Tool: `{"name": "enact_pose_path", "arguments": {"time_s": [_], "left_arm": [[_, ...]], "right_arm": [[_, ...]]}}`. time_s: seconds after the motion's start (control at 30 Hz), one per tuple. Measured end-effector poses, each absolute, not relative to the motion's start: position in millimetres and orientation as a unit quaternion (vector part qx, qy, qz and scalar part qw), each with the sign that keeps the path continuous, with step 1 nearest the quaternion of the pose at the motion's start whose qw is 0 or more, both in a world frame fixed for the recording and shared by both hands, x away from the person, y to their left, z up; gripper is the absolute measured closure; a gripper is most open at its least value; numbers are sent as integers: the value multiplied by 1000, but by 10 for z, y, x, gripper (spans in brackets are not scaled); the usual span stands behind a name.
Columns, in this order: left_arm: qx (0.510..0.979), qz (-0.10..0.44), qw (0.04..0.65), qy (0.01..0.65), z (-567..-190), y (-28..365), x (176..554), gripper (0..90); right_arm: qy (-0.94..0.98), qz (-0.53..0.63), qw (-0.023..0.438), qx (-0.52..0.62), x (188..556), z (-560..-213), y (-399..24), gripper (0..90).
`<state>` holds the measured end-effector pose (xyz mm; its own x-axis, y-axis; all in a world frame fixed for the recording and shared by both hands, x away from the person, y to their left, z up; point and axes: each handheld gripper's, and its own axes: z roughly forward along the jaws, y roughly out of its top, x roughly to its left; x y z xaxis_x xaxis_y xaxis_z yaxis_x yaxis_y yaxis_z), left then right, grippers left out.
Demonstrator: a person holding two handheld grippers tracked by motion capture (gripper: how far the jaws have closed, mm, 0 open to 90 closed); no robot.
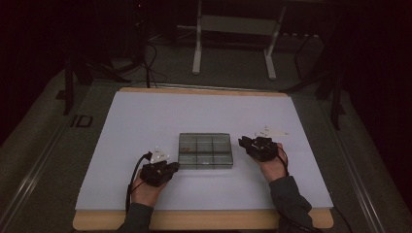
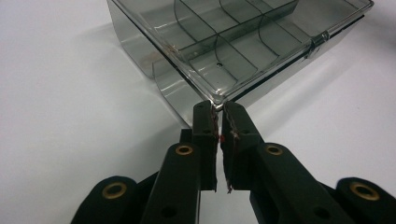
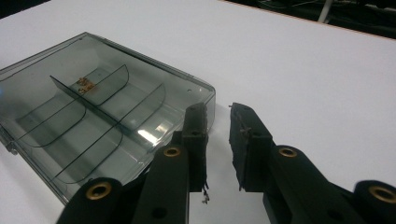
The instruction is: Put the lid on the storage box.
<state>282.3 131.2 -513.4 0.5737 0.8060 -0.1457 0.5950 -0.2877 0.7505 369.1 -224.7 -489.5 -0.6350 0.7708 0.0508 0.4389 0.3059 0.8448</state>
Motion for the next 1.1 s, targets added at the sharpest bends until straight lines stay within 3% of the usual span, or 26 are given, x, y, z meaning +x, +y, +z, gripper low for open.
{"name": "enact_pose_path", "arguments": {"time_s": [0.5,1.1], "left_arm": [[799,117,392,440,-5135,1352,2843,828],[777,168,412,445,-5089,1538,2865,792]], "right_arm": [[787,445,185,384,3697,-4904,-2247,763],[792,439,187,381,3698,-4918,-2234,755]]}}
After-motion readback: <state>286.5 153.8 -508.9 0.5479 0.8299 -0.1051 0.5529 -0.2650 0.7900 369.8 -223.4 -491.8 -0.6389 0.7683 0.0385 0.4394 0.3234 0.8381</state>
